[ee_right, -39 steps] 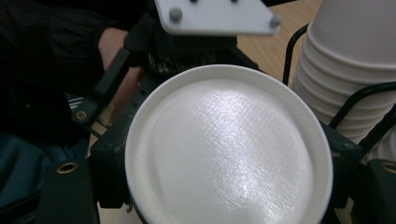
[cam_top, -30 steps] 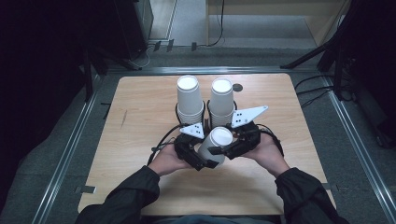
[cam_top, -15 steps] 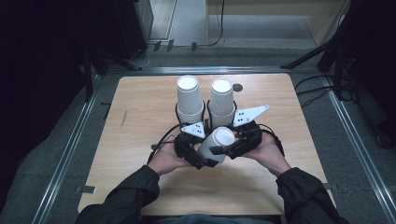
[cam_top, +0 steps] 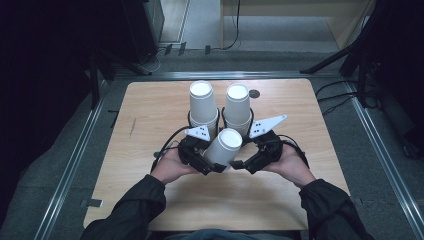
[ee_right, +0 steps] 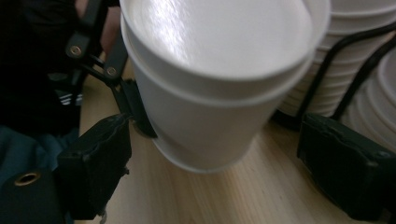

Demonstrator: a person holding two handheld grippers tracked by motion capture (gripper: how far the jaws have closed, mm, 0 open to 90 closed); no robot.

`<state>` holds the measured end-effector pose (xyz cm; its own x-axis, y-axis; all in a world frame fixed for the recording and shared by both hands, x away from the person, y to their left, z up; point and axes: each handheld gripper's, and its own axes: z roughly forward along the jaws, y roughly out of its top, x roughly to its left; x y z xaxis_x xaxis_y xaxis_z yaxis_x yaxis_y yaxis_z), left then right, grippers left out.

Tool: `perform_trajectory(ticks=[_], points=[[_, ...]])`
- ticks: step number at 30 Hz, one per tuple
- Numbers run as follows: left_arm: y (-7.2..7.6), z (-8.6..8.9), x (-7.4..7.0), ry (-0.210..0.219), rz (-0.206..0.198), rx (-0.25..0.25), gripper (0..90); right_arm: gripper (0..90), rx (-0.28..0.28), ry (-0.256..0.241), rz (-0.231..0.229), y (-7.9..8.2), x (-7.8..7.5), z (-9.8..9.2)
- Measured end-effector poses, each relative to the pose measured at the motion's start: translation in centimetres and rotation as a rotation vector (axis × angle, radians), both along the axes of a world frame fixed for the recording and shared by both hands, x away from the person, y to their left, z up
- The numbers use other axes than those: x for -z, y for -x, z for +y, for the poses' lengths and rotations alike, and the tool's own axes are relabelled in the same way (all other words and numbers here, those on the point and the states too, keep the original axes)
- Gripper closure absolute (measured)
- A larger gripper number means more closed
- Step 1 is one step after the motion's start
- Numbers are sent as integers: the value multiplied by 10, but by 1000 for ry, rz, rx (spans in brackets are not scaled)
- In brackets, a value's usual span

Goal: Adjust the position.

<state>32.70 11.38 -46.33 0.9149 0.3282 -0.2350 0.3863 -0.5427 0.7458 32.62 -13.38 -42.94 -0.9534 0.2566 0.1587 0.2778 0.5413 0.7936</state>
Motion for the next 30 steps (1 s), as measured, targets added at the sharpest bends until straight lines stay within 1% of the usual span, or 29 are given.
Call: perform_trajectory(ticks=[1, 3, 5, 6, 7, 8, 9, 10, 11, 12, 13, 15, 16, 17, 19, 20, 21, 23, 24, 25, 26, 28, 29, 30], points=[[0, 1, 1, 1, 9, -5, 104, 115, 19, 13, -9, -1, 1, -1], [-1, 4, 0, -8, 5, -18, 105, 134, 42, 19, -9, -2, 1, -4], [-1, 7, -2, -13, 2, -31, 105, 139, 46, 26, -11, -1, 2, -7], [-2, 8, -3, -12, 7, -31, 105, 140, 43, 26, -9, -1, 3, -8], [-2, 10, -3, -15, 3, -33, 104, 143, 45, 28, -12, -1, 4, -9], [-2, 12, -4, -16, 4, -36, 105, 146, 42, 26, -7, 0, 4, -10], [-3, 15, -5, -16, 12, -33, 104, 145, 43, 22, -2, 0, 5, -12], [-3, 17, -5, -12, 17, -37, 105, 145, 54, 15, 7, -1, 4, -13], [-4, 19, -5, -15, 22, -34, 105, 144, 46, 1, 29, -2, 4, -14], [-4, 20, -5, -24, 21, -34, 105, 145, 48, -9, 35, -2, 3, -15], [-5, 22, -6, -38, 16, -31, 105, 147, 37, -12, 36, -2, 3, -16], [-5, 23, -7, -45, 14, -33, 105, 152, 45, -1, 19, -1, 3, -15], [-5, 25, -9, -59, 7, -35, 105, 152, 46, 5, 20, -1, 4, -15], [-5, 27, -10, -61, 10, -40, 105, 152, 46, 5, 20, -1, 4, -15], [-5, 30, -12, -66, 7, -43, 105, 153, 48, 21, 29, -2, 6, -15], [-5, 33, -13, -79, -3, -49, 105, 156, 46, 30, 37, -3, 7, -14], [-5, 33, -13, -79, -3, -49, 105, 156, 46, 30, 37, -3, 7, -14], [-6, 36, -12, -99, -2, -45, 106, 164, 44, 49, 31, -4, 12, -12], [-7, 37, -12, -107, 3, -41, 106, 164, 44, 51, 37, -4, 13, -11], [-7, 37, -12, -107, 3, -41, 106, 164, 44, 51, 37, -4, 13, -11], [-7, 37, -11, -113, 8, -27, 105, 164, 43, 62, 41, -4, 15, -9], [-7, 37, -11, -115, 8, -23, 106, 170, 30, 70, 29, -4, 17, -8], [-7, 37, -10, -125, 8, -15, 106, 170, 30, 70, 29, -4, 17, -8], [-7, 37, -10, -145, 4, -8, 106, 181, 23, 75, 27, -3, 17, -7]])
